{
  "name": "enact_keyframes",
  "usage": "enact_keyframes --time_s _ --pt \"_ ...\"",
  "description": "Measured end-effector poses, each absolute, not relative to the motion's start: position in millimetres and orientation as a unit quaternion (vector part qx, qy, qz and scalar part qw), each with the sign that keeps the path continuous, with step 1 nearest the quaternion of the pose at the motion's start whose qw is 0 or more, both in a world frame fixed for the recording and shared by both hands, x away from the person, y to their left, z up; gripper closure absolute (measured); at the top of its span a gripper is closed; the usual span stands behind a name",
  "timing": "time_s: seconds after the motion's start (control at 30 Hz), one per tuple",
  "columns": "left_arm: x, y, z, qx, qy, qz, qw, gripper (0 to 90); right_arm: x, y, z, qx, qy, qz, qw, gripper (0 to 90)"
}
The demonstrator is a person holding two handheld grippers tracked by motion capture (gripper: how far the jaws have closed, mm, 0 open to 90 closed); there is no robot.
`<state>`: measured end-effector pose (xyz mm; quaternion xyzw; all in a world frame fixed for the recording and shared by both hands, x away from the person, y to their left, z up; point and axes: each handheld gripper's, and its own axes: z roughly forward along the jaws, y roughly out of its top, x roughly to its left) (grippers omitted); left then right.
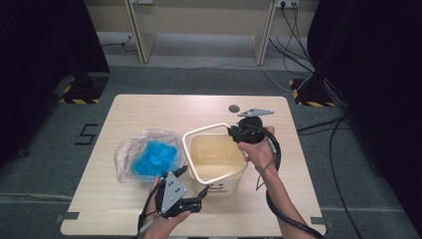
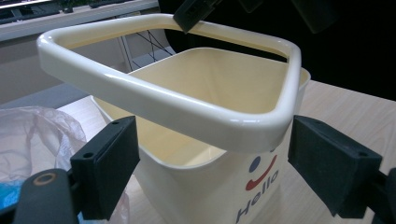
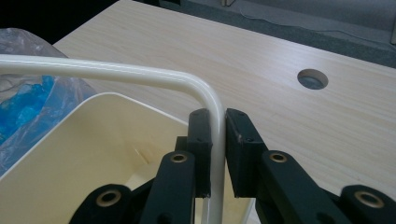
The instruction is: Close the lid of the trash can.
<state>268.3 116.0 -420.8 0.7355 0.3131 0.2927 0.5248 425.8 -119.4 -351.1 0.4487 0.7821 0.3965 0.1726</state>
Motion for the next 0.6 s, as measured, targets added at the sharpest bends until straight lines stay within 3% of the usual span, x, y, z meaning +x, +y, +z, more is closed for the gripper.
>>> enact_keyframes --time_s 0.6 --pt "285.2 123.8 -426.2 0.739 0.323 0.297 0.512 16.3 422.3 -134.8 -368.6 0.476 0.777 0.375 0.172 75.7"
